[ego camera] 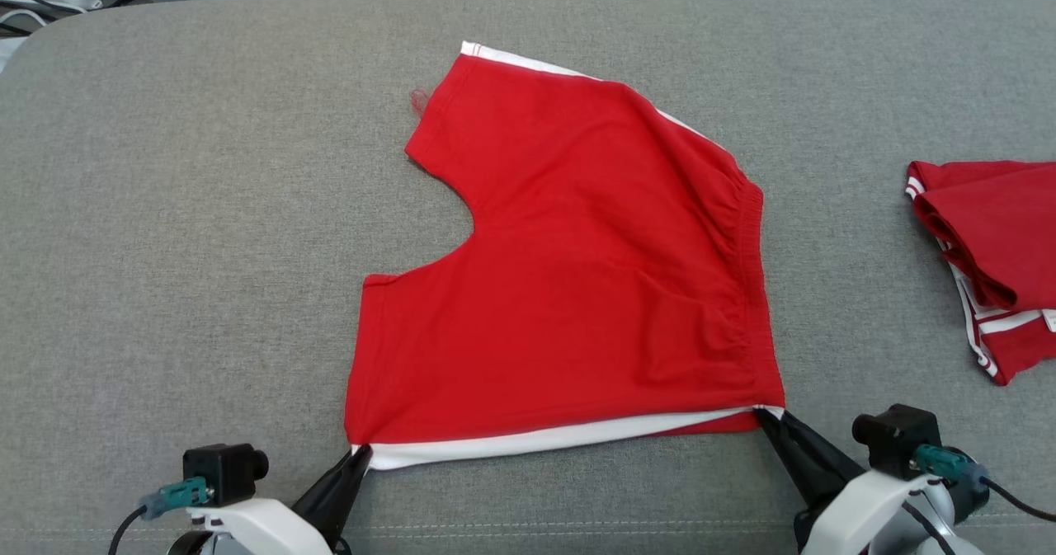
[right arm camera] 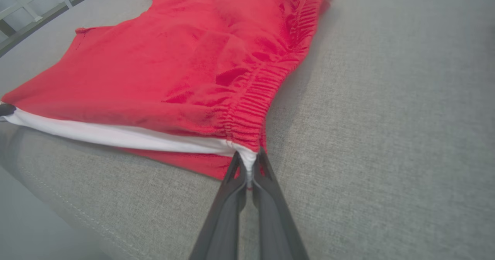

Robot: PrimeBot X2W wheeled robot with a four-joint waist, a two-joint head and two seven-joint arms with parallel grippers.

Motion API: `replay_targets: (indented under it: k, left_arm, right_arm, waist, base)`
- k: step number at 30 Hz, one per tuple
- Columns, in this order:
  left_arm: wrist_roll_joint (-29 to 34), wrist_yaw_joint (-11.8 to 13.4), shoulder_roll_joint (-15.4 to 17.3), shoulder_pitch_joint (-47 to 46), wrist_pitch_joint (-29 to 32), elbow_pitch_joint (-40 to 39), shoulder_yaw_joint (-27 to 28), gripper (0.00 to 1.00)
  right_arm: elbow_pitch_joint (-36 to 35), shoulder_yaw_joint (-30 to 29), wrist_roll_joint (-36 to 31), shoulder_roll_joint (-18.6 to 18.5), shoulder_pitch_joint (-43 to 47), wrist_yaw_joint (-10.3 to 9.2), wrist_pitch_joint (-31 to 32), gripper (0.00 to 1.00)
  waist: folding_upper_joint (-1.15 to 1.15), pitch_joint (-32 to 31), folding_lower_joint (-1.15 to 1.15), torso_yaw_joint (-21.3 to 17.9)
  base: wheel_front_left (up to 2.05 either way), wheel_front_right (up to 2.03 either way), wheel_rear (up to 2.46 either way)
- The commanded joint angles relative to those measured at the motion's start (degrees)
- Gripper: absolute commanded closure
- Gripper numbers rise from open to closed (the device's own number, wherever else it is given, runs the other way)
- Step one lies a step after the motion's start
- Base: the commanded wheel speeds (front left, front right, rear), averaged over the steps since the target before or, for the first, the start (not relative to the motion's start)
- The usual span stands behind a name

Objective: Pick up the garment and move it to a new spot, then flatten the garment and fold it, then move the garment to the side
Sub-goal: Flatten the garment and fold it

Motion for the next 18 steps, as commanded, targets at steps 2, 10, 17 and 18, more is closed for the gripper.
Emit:
replay_targets:
  k: [2,10,17,18]
  left_arm:
    - [-0.9,2.0,2.8,2.4,1.5,-6.2,3.0,1.0]
    - [-4.6,4.7,5.7,6.1,6.2,-17.2,6.3,1.0]
    - [-6.7,3.5,10.5,-4.3,12.1,-21.5,8.6,1.0]
    - [-7.0,3.3,11.1,-6.6,13.1,-21.3,8.8,1.0]
  right_arm:
    - [-4.9,-0.8,0.8,-1.9,4.0,0.16,2.2,1.0]
    - [-13.4,-2.2,1.4,-2.7,8.4,0.16,8.4,1.0]
    - [-20.0,-4.2,7.8,-2.4,4.4,0.16,15.4,1.0]
    - [-20.6,-4.7,8.8,-2.2,3.2,0.16,16.2,1.0]
  waist:
    - [0.0,0.0,0.0,0.2]
    - [0.0,0.6,0.0,0.1]
    - [0.0,3.3,0.0,-1.8]
    - [0.0,3.8,0.0,-2.3]
  base:
    - [0.0,0.0,0.0]
    - [0.0,0.0,0.0]
    - [0.0,0.0,0.0]
    - [0.0,0.0,0.0]
